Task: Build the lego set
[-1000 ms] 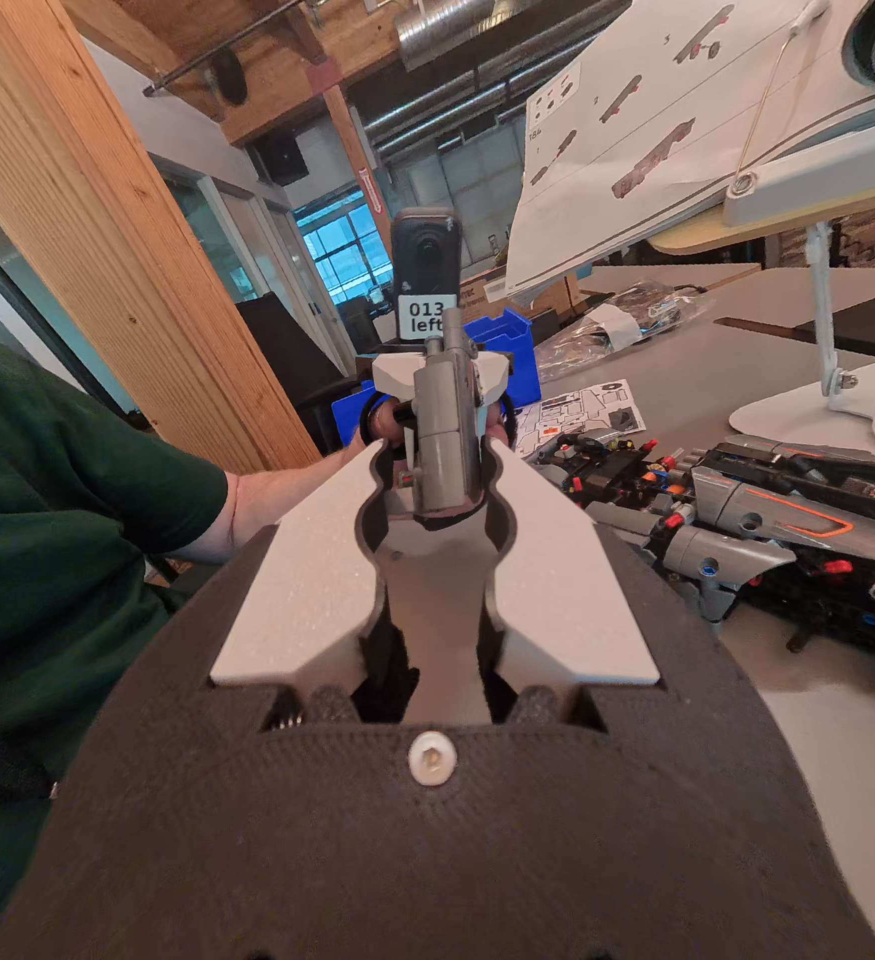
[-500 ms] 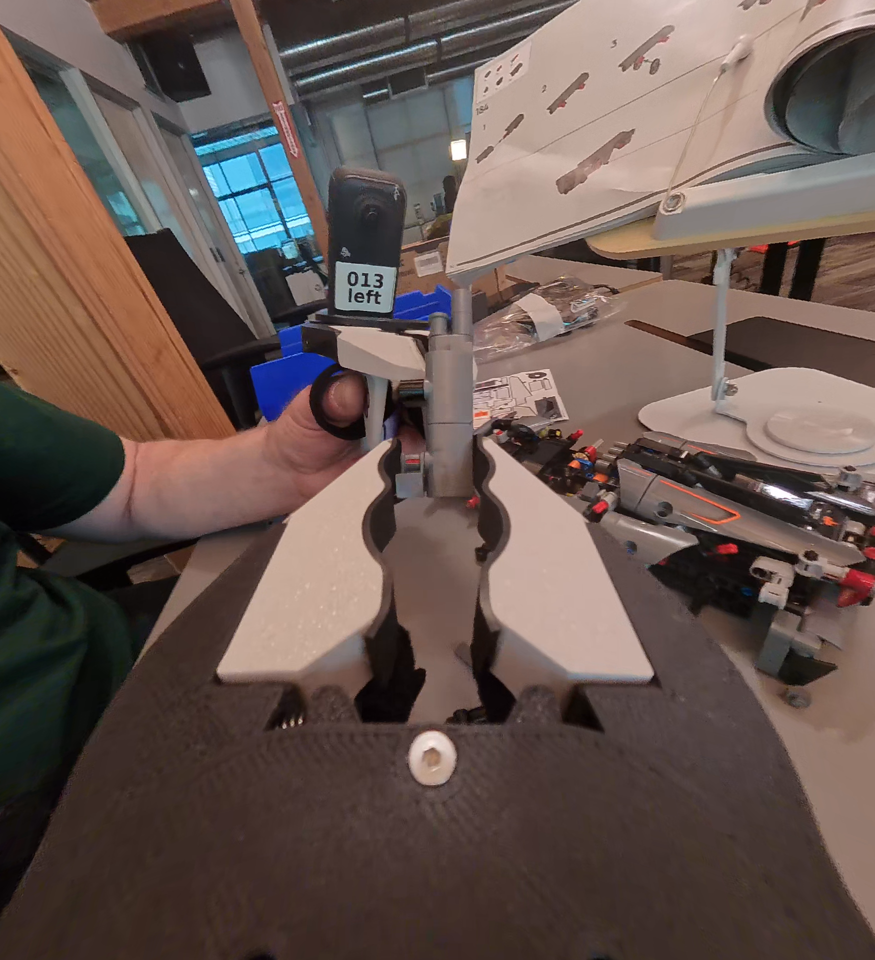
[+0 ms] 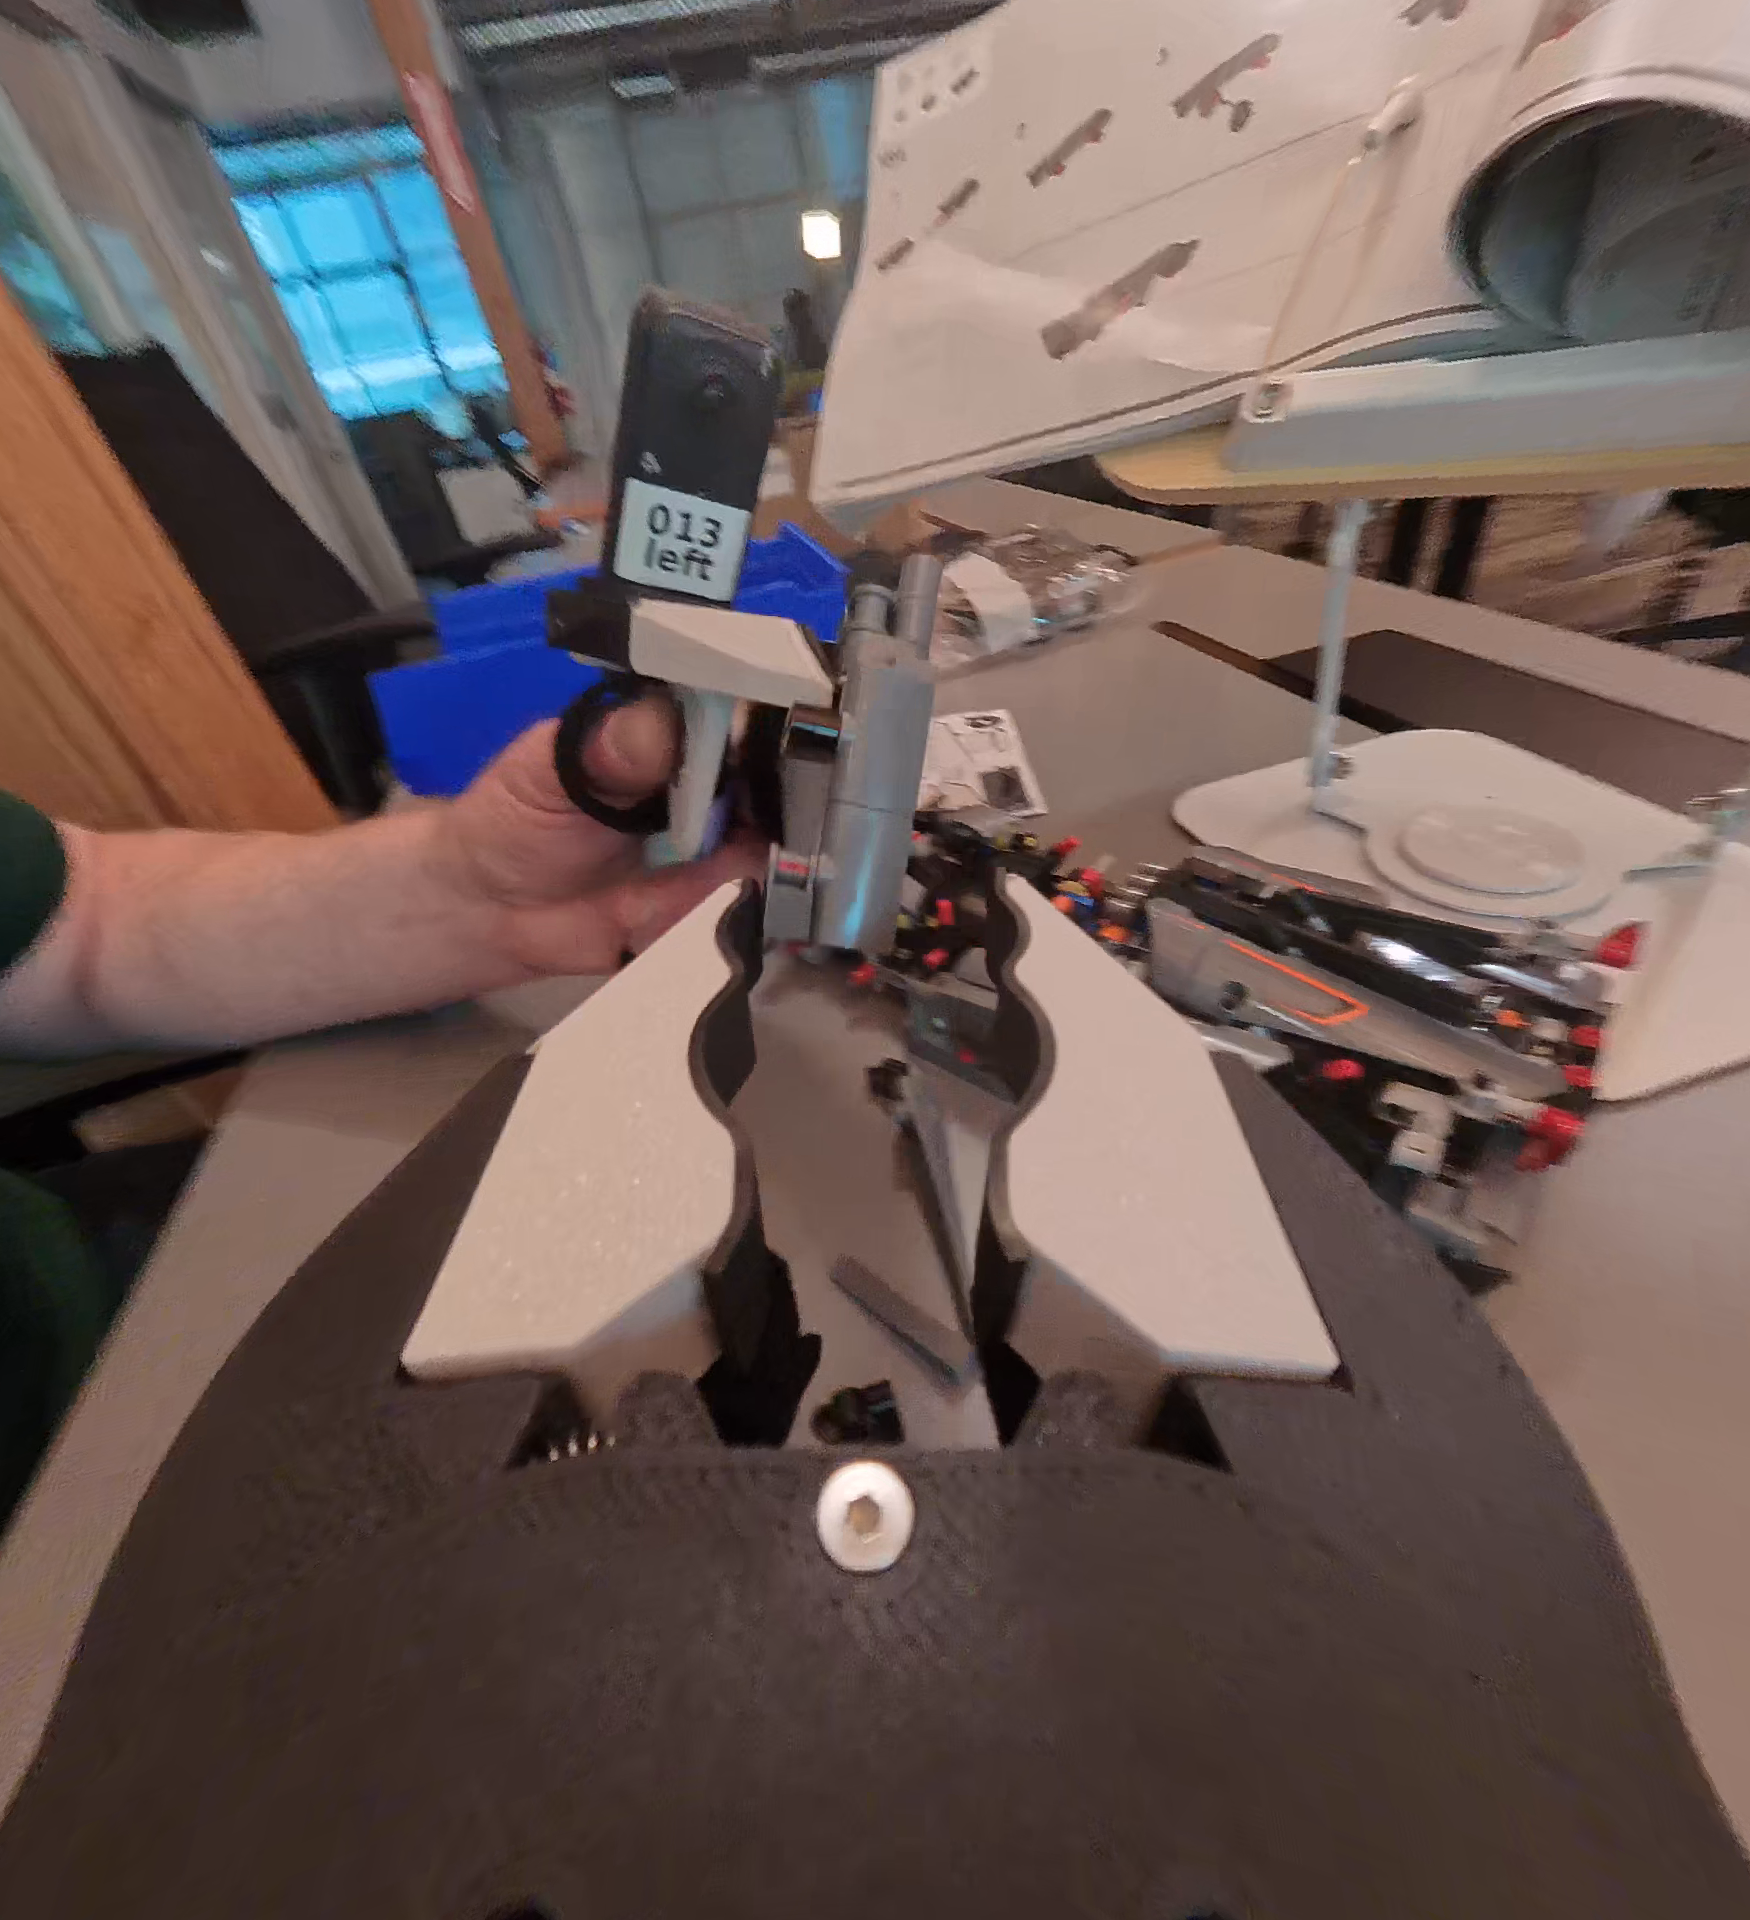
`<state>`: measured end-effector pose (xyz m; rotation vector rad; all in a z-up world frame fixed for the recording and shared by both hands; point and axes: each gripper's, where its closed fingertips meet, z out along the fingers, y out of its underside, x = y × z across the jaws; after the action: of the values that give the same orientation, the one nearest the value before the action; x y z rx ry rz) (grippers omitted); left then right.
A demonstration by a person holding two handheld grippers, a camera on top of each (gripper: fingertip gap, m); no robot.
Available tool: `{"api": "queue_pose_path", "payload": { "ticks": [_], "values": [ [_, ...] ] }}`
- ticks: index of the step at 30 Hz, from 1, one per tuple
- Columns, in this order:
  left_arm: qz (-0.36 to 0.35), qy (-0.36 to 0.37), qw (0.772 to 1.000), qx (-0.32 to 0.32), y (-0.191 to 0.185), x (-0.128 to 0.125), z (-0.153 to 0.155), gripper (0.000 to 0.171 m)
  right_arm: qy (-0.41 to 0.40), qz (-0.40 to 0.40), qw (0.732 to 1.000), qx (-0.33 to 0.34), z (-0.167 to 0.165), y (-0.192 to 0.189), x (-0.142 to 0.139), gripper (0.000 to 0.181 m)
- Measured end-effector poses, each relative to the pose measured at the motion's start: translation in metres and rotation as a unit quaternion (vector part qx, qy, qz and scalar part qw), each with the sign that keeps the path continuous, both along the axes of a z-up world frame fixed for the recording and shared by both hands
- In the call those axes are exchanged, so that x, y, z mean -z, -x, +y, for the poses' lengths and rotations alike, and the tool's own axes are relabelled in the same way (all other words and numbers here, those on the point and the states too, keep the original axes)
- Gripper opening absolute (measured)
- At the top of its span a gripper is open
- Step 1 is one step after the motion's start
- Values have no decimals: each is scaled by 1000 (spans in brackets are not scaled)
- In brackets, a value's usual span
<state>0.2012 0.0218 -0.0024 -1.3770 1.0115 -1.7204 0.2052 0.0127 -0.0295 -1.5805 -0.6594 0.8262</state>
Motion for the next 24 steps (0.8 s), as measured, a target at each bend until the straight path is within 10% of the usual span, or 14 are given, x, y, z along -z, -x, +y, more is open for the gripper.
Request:
{"api": "queue_pose_path", "payload": {
  "ticks": [6,24],
  "values": [
    [-8,28,999,-13,3,2,10,10,-28,-88,995,28,3,8,13,41],
    [-9,25,999,23,-2,2,-2,16,2,-19,1000,-7,-3,5,3,23]
  ]
}}
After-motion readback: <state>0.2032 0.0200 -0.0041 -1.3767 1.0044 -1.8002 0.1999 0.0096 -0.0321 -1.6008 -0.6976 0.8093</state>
